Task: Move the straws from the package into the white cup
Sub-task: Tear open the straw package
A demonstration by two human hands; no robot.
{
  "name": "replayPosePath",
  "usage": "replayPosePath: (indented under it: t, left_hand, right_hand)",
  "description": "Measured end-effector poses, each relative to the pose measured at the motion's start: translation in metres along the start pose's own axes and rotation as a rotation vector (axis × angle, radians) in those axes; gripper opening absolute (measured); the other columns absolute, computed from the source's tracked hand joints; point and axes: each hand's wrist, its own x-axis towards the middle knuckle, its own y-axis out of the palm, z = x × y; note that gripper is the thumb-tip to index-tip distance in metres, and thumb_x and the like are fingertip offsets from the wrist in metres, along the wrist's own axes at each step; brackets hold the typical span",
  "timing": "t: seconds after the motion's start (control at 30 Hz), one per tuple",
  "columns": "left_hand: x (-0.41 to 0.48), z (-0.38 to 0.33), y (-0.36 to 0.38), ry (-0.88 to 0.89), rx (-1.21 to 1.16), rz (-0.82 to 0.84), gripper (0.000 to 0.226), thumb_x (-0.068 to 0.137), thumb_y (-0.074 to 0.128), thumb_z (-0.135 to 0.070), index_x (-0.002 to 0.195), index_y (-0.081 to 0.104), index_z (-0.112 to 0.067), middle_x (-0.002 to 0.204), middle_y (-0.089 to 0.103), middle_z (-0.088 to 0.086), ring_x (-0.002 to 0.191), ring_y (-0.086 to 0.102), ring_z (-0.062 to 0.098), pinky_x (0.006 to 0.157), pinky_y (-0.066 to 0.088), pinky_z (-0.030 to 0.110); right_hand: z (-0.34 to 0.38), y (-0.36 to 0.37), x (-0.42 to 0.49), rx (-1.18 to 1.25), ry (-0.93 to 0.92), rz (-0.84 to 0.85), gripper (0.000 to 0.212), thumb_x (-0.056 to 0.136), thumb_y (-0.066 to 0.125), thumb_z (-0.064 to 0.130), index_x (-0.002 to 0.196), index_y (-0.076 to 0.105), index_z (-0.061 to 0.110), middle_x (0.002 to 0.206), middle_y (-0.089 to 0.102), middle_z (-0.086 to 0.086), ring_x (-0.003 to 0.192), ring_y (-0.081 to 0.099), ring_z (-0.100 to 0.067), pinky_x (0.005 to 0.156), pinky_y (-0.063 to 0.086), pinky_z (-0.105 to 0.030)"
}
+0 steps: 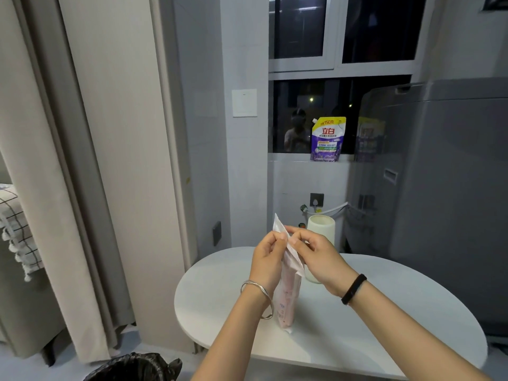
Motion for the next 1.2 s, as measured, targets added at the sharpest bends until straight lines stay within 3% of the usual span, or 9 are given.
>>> replayPosePath:
  t: [0.2, 0.33, 0.43, 0.63, 0.73, 0.87, 1.03, 1.13, 1.2]
  left_hand:
    - [0.011, -0.007, -0.015, 0.048, -0.022, -0.123, 0.031, 0.100, 0.046, -0.014, 0.069, 0.047, -0.013, 0.068, 0.048, 0.003, 0.070, 0.044, 0.017, 0.071, 0.040, 0.030]
    - [0.009, -0.011, -0.019, -0.013, 0.104, -0.007, 0.028, 0.101, 0.045, -0.023, 0.074, 0.049, -0.016, 0.074, 0.052, 0.001, 0.069, 0.050, 0.012, 0.056, 0.050, 0.018]
    - [0.005, -0.017, -0.019, -0.264, 0.079, 0.069, 0.035, 0.099, 0.040, -0.044, 0.088, 0.058, -0.016, 0.094, 0.062, 0.005, 0.071, 0.068, 0.014, 0.059, 0.059, 0.026]
    - [0.008, -0.019, -0.040, -0.771, -0.836, 0.267, 0.105, 0.079, 0.038, -0.080, 0.132, 0.042, 0.010, 0.124, 0.059, 0.037, 0.106, 0.062, 0.050, 0.087, 0.054, 0.056]
    - [0.009, -0.022, -0.038, -0.829, -1.061, 0.249, 0.100, 0.078, 0.053, -0.071, 0.136, 0.041, 0.009, 0.132, 0.052, 0.038, 0.122, 0.051, 0.050, 0.101, 0.043, 0.057]
    - [0.003, -0.022, -0.032, -0.835, -1.139, 0.217, 0.075, 0.075, 0.074, -0.047, 0.129, 0.051, 0.002, 0.123, 0.059, 0.026, 0.111, 0.059, 0.040, 0.099, 0.047, 0.048]
    - [-0.007, -0.012, -0.012, -0.604, -0.999, 0.039, 0.045, 0.079, 0.074, -0.022, 0.117, 0.059, -0.005, 0.098, 0.070, 0.017, 0.085, 0.070, 0.028, 0.073, 0.061, 0.036]
    - [-0.015, -0.008, 0.002, -0.341, -0.758, -0.057, 0.049, 0.084, 0.070, -0.017, 0.130, 0.056, -0.010, 0.109, 0.072, 0.010, 0.093, 0.068, 0.019, 0.069, 0.060, 0.027]
    - [-0.020, -0.005, 0.010, -0.161, -0.532, -0.118, 0.063, 0.083, 0.073, -0.014, 0.139, 0.046, -0.014, 0.125, 0.066, 0.008, 0.108, 0.066, 0.019, 0.085, 0.058, 0.031]
  right_hand:
    - [0.006, -0.022, 0.013, 0.007, 0.027, -0.180, 0.024, 0.097, 0.043, 0.010, 0.081, 0.056, -0.003, 0.110, 0.062, -0.002, 0.084, 0.062, -0.006, 0.062, 0.056, -0.017]
    - [0.016, -0.026, 0.022, -0.313, -0.105, -0.099, 0.023, 0.096, 0.045, 0.014, 0.076, 0.056, 0.018, 0.098, 0.063, 0.004, 0.081, 0.062, -0.006, 0.065, 0.054, -0.015]
    - [0.026, -0.024, 0.031, -0.569, -0.214, -0.068, 0.019, 0.096, 0.046, 0.016, 0.084, 0.059, 0.008, 0.104, 0.064, -0.001, 0.088, 0.058, -0.012, 0.081, 0.053, -0.029]
    - [0.041, -0.024, 0.029, -0.862, -0.481, 0.108, 0.022, 0.096, 0.045, 0.020, 0.109, 0.062, 0.011, 0.111, 0.063, 0.000, 0.099, 0.057, -0.013, 0.089, 0.048, -0.029]
    - [0.037, -0.018, 0.022, -0.960, -0.565, 0.125, 0.023, 0.096, 0.045, 0.022, 0.113, 0.059, 0.014, 0.116, 0.063, 0.000, 0.108, 0.054, -0.014, 0.090, 0.047, -0.031]
    - [0.026, -0.017, 0.011, -0.992, -0.675, 0.064, 0.025, 0.097, 0.045, 0.022, 0.115, 0.060, 0.012, 0.123, 0.062, 0.000, 0.114, 0.054, -0.016, 0.092, 0.048, -0.032]
    - [0.015, -0.010, 0.001, -0.326, -0.375, -0.255, 0.014, 0.095, 0.048, 0.026, 0.098, 0.058, 0.017, 0.113, 0.061, 0.006, 0.111, 0.055, -0.012, 0.087, 0.041, -0.011]
    - [0.011, 0.002, -0.005, 0.391, 0.106, -0.414, 0.021, 0.097, 0.043, 0.034, 0.108, 0.052, 0.019, 0.106, 0.056, 0.003, 0.105, 0.055, -0.016, 0.079, 0.044, -0.021]
    - [0.006, 0.008, -0.010, 0.797, 0.328, -0.375, 0.037, 0.097, 0.038, 0.040, 0.118, 0.053, 0.014, 0.104, 0.060, -0.003, 0.096, 0.058, -0.018, 0.080, 0.048, -0.030]
